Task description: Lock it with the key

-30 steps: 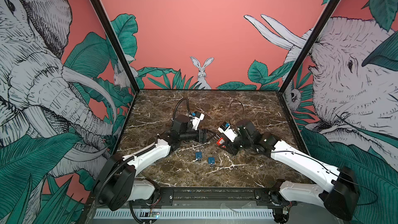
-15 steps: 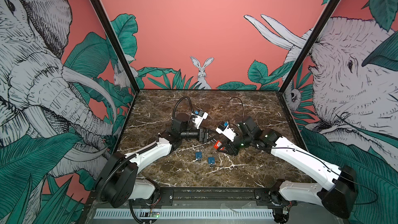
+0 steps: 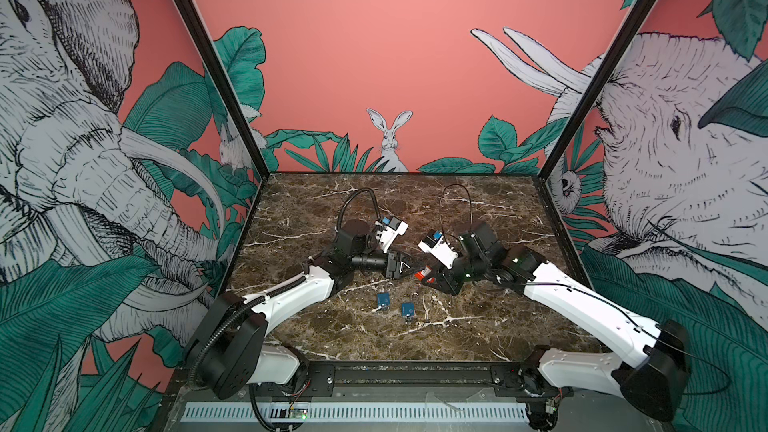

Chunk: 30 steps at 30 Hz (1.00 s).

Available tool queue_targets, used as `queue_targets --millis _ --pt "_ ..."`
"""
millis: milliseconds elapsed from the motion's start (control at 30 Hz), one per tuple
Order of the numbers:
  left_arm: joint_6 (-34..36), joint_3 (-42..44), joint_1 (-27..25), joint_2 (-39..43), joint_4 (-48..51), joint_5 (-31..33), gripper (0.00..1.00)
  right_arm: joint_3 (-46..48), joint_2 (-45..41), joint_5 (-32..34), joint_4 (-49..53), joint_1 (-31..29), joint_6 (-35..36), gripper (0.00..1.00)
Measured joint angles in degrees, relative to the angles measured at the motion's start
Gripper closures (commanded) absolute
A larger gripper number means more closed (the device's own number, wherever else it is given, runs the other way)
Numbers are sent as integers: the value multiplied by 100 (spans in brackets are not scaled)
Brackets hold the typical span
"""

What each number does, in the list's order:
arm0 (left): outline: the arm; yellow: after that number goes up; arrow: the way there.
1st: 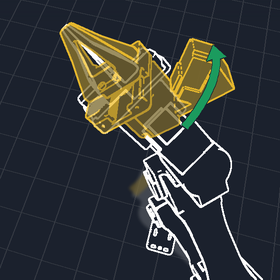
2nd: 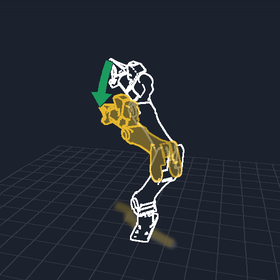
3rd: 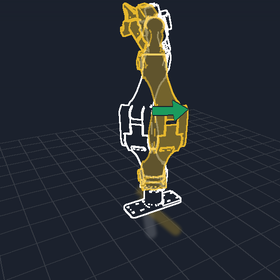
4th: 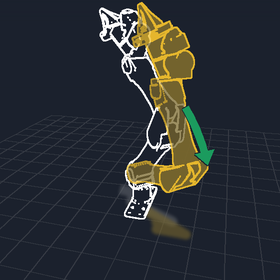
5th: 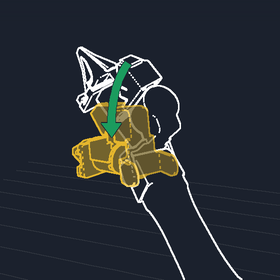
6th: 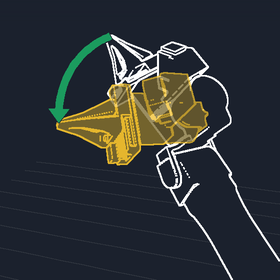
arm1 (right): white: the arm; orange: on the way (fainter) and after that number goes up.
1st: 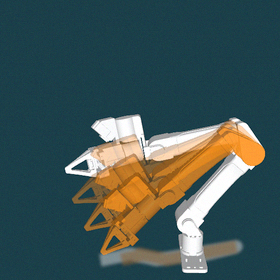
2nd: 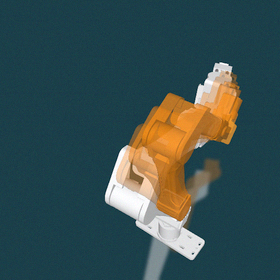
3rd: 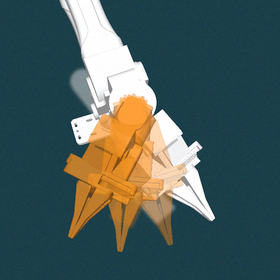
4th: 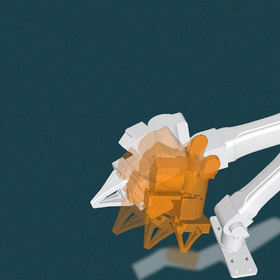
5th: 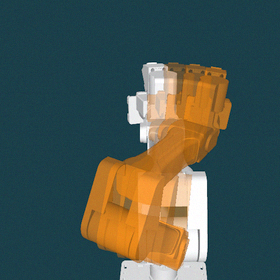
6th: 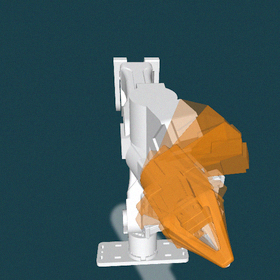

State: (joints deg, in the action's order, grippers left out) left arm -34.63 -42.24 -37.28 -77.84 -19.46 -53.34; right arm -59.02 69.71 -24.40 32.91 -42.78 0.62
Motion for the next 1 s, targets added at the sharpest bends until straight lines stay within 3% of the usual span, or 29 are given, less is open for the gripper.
queue_targets --millis 1000 --pt "-262 -186 -127 -310 85 -76 70 0 -114 1460 -59 -551 649 100"
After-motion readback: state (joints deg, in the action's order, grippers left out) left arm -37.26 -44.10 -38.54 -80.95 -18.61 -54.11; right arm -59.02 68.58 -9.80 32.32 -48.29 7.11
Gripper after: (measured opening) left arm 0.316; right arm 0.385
